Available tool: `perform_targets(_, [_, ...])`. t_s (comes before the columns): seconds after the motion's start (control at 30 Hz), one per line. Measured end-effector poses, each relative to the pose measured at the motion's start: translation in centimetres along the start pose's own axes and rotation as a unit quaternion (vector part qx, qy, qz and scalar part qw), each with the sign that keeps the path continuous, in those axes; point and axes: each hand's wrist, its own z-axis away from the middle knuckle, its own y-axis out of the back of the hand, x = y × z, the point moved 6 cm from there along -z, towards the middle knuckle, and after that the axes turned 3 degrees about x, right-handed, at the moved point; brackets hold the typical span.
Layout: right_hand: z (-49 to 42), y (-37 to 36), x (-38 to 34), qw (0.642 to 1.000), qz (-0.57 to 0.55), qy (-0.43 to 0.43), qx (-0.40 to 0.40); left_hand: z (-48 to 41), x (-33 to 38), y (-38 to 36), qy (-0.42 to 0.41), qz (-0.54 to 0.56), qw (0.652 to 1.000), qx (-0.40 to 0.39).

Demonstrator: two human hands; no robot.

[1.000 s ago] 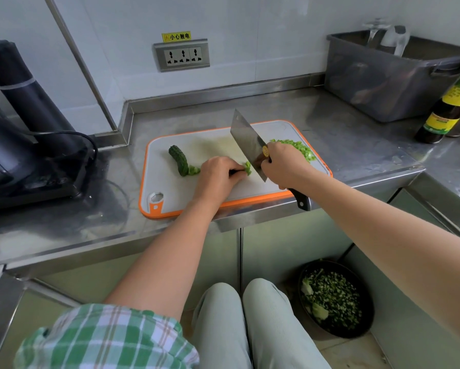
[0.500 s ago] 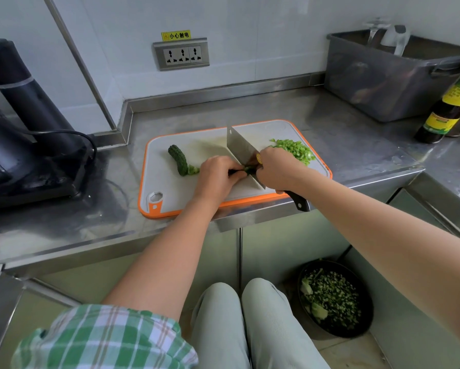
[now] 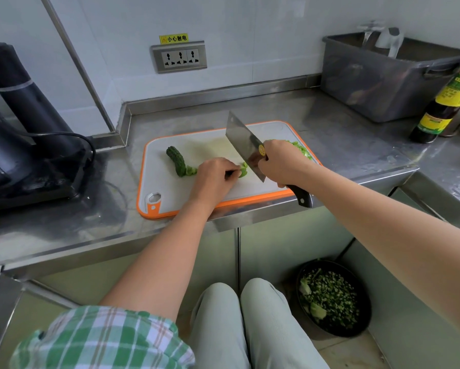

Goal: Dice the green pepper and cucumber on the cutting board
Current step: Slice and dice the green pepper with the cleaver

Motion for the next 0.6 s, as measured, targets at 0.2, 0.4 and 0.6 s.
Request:
perform_targets(0.2, [0.2, -0.7, -0.5, 0.999, 0.036, 0.011, -0.028, 0.0, -0.4, 0.1, 0.026, 0.033, 0.999, -0.007])
perform_targets(0.4, [-0.3, -2.2, -0.8, 0.999, 0.041, 0.005, -0.027, 0.0, -0.5, 0.1, 0.034, 0.032, 0.999, -0.003])
perform_targets(0.6, [-0.8, -2.6, -0.6, 1.0, 0.022, -0.007, -0.004, 0.0, -0.6, 0.0, 0.031, 0.03, 0.999, 0.0])
